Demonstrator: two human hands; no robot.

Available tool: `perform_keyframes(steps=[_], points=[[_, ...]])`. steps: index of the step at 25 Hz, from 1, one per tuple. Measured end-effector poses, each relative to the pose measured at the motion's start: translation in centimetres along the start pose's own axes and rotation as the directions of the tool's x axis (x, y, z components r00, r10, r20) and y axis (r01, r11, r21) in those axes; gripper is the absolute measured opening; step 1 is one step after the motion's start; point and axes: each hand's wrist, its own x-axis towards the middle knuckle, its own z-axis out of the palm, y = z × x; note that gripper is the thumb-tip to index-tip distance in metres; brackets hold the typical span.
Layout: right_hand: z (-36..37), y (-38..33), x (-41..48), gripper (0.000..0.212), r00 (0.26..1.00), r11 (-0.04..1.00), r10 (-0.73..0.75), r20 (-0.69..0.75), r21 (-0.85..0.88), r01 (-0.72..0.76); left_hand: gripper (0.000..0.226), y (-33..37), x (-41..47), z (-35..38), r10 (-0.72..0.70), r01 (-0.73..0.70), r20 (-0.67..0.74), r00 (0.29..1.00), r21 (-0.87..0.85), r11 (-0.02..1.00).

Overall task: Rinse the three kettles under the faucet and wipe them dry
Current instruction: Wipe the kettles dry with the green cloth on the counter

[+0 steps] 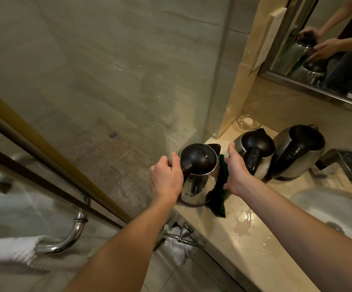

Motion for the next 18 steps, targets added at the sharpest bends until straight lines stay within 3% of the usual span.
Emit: perform_keyframes(steps=[3, 7, 14, 18], points=[[-0.1, -0.4, 0.6, 0.086, 0.998, 0.997, 0.066, 0.010, 0.038, -0.066, 0.047, -0.3, 0.5, 0.1, 0.014, -0.014, 0.019, 1.000, -0.008, 1.000], [0.1, -0.3, 1.7, 0.089, 0.992, 0.994, 0.098, -0.085, 0.046, -0.095, 0.046, -0.5, 0.9, 0.1, 0.035, -0.034, 0.024, 0.999, -0.020, 0.999], [-0.2, -2.2, 0.9, 0.096, 0.998, 0.998, 0.069, -0.001, 0.013, -0.069, 0.046, -0.7, 1.2, 0.0, 0.032, -0.030, 0.056, 0.998, -0.034, 0.999], [-0.7, -3.7, 1.1, 0.098, 0.996, 0.992, 0.075, 0.055, -0.107, -0.068, 0.045, -0.6, 1.1, -0.2, 0.033, -0.030, 0.068, 0.997, -0.035, 0.999]])
